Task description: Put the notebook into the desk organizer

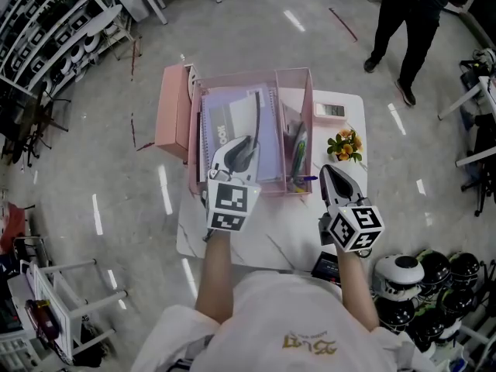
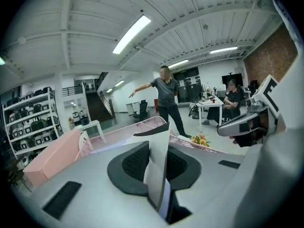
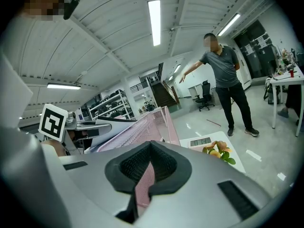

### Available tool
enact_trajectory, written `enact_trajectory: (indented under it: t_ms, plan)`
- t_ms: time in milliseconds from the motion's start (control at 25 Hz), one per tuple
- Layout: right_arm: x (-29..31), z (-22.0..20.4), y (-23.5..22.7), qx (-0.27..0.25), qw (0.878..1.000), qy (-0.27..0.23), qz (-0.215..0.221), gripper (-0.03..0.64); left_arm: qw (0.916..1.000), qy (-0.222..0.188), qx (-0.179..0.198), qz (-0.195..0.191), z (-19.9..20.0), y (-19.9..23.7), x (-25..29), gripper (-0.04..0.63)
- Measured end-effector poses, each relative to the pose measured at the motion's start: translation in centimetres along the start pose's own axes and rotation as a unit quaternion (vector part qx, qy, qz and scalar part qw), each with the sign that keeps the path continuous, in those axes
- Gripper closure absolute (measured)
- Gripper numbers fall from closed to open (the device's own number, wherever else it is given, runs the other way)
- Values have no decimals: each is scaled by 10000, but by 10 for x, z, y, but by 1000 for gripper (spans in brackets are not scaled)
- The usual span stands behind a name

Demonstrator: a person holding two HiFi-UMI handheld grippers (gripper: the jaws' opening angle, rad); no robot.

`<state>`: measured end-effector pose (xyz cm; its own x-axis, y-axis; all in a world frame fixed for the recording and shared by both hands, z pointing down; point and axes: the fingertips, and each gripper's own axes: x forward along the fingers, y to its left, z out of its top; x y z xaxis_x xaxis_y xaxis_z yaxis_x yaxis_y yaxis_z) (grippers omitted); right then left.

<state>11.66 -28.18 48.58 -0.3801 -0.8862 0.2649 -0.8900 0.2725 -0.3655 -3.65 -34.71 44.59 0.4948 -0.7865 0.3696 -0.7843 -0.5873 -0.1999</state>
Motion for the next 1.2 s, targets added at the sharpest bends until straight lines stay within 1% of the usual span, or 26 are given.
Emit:
enact_trajectory:
  t_ms: [120, 280, 400, 600, 800, 1000, 1080, 1200]
  plan:
    - [-2, -1, -1, 29, 10000, 17, 17, 607, 9997, 131, 37, -183, -4, -6, 3, 523]
    - [-3, -3, -1, 55, 10000, 49, 48, 607, 9982, 404, 143, -427, -13, -15, 7, 483]
    - [-4, -3, -2, 70, 9999, 49, 68, 607, 9970, 487, 166, -582, -16, -20, 8, 461]
    - [-5, -5, -4, 88, 9999, 63, 94, 607, 9947, 533, 21, -879, -12, -24, 5, 419]
    - [-6, -3, -3, 104, 9999, 53, 119, 607, 9916, 670, -84, -1103, -14, -29, 5, 366]
    - [-9, -1, -3, 85, 9999, 33, 93, 607, 9857, 691, -199, -1522, -17, -39, 3, 252]
    - [-11, -2, -3, 83, 9999, 29, 85, 607, 9844, 670, -273, -1604, -19, -40, 4, 226]
    - [-14, 0, -2, 62, 9999, 3, 79, 607, 9845, 566, -451, -1595, -14, -37, 0, 218]
